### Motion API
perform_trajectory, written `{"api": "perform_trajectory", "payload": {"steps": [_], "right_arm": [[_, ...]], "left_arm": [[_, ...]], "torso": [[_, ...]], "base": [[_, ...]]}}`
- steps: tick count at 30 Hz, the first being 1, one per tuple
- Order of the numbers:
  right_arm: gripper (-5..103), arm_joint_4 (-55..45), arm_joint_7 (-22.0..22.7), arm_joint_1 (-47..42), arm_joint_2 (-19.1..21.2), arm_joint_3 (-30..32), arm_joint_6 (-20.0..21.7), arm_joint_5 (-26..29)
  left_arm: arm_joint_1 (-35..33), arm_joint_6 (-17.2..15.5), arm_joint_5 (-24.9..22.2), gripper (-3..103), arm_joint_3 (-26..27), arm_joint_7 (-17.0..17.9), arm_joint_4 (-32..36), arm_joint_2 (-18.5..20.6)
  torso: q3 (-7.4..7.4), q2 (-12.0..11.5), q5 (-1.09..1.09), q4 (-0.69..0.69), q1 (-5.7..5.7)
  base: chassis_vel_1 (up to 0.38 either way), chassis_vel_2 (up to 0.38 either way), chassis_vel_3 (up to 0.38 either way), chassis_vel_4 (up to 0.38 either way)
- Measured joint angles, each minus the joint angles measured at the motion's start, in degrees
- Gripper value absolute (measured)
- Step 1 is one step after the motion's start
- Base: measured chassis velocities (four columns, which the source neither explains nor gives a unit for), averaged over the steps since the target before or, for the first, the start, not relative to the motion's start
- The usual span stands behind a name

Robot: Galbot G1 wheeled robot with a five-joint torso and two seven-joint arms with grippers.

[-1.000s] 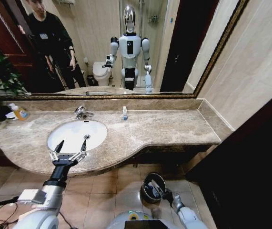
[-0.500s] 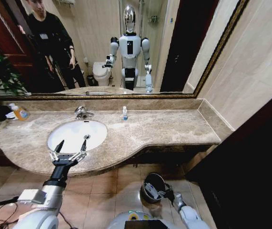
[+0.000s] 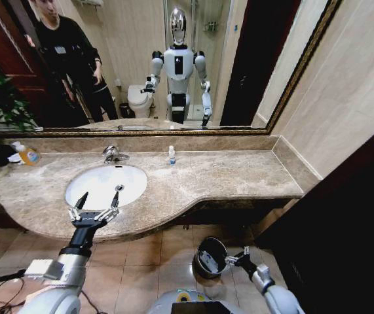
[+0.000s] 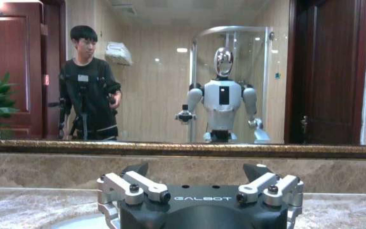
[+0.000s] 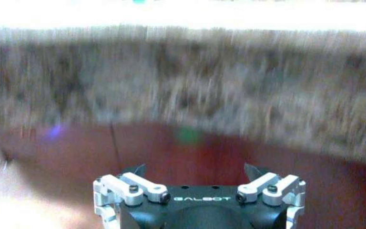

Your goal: Pick up the trash from the sink and place it in the trash bin.

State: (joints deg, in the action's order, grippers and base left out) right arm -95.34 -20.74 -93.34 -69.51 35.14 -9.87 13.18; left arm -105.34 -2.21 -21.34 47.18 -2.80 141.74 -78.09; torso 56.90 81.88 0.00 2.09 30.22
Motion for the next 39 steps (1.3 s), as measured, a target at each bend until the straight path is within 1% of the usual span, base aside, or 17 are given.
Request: {"api": "perform_trajectory", "payload": {"steps": [2,7,9,11,12,13,15,16,17,19,21,23,26,32,36,38,39], "right_arm": [[100,-2.81,0.57,0.47,0.25,0.32,0.12,1.83],[100,-10.46,4.42,4.05,0.64,-0.24,2.62,5.24],[100,-15.05,7.94,7.29,1.23,-1.81,5.42,6.76],[100,-16.32,9.19,8.59,1.56,-2.55,6.60,7.43],[100,-18.08,11.74,12.01,2.27,-4.06,9.36,9.05],[100,-18.08,11.74,12.01,2.27,-4.06,9.36,9.05],[100,-19.06,14.71,16.74,3.07,-5.58,12.10,10.72],[100,-19.06,14.71,16.74,3.07,-5.58,12.10,10.72],[100,-19.60,16.48,19.25,3.39,-6.35,14.43,11.85],[100,-19.98,17.79,21.89,3.46,-7.26,16.91,12.95],[100,-19.99,18.26,22.92,3.43,-7.70,17.88,13.13],[100,-19.41,20.62,26.24,3.25,-9.62,20.00,13.55],[100,-18.17,22.14,28.36,3.21,-10.51,20.68,14.78],[100,-14.67,21.64,32.52,3.48,-12.31,20.96,16.59],[100,-11.19,19.96,36.39,4.21,-15.97,21.00,17.22],[100,-7.46,18.81,40.34,4.87,-19.46,21.46,17.75],[100,-7.46,18.81,40.34,4.87,-19.46,21.46,17.75]], "left_arm": [[0.00,0.00,0.00,100,0.00,0.00,0.00,0.00],[0.00,0.00,0.00,100,0.00,0.00,0.00,0.00],[0.00,0.00,0.00,100,0.00,0.00,0.00,0.00],[0.00,0.00,0.00,100,0.00,0.00,0.00,0.00],[0.00,0.00,0.00,100,0.00,0.00,0.00,0.00],[0.00,0.00,0.00,100,0.00,0.00,0.00,0.00],[0.00,0.00,0.00,100,0.00,0.00,0.00,0.00],[0.00,0.00,0.00,100,0.00,0.00,0.00,0.00],[0.00,0.00,0.00,100,0.00,0.00,0.00,0.00],[0.00,0.00,0.00,100,0.00,0.00,0.00,0.00],[0.00,0.00,0.00,100,0.00,0.00,0.00,0.00],[0.00,0.00,0.00,100,0.00,0.00,0.00,0.00],[0.00,0.00,0.00,100,0.00,0.00,0.00,0.00],[0.00,0.00,0.00,100,0.00,0.00,0.00,0.00],[0.00,0.00,0.00,100,0.00,0.00,0.00,-0.01],[0.00,0.00,0.00,100,0.00,0.00,0.00,0.00],[0.00,0.00,0.00,100,0.00,0.00,0.00,0.00]], "torso": [[0.00,0.00,0.00,0.00,0.00],[0.00,0.00,0.00,0.02,0.00],[0.00,0.00,0.00,0.02,0.00],[0.00,0.00,-0.01,0.02,0.00],[0.00,0.00,-0.01,0.02,0.00],[0.00,0.00,-0.01,0.02,0.00],[0.00,0.00,0.00,0.03,0.01],[0.00,0.00,0.00,0.03,0.01],[0.01,-0.01,-0.01,0.02,0.01],[0.01,0.00,0.00,0.02,0.01],[0.01,0.00,0.00,0.01,0.01],[0.01,0.00,0.00,0.02,0.01],[0.01,0.00,0.00,0.02,0.01],[0.01,0.00,0.01,0.01,0.01],[0.01,0.00,-0.01,0.02,0.01],[0.01,0.00,0.00,0.01,0.01],[0.01,0.00,0.00,0.01,0.01]], "base": [[0.000,0.000,0.000,0.000],[0.000,0.000,0.000,0.000],[0.000,0.000,0.000,0.000],[0.000,0.000,0.000,0.000],[0.000,0.000,0.000,0.000],[0.000,0.000,0.000,0.000],[0.000,0.000,0.000,0.000],[0.000,0.000,0.000,0.000],[0.000,0.000,0.000,0.000],[0.000,0.000,0.000,0.000],[0.000,0.000,0.000,0.000],[0.000,0.000,0.000,0.000],[0.000,0.000,0.000,0.000],[0.000,0.000,0.000,0.000],[0.000,0.000,0.000,0.000],[0.000,0.000,0.000,0.000],[0.000,0.000,0.000,0.000]]}}
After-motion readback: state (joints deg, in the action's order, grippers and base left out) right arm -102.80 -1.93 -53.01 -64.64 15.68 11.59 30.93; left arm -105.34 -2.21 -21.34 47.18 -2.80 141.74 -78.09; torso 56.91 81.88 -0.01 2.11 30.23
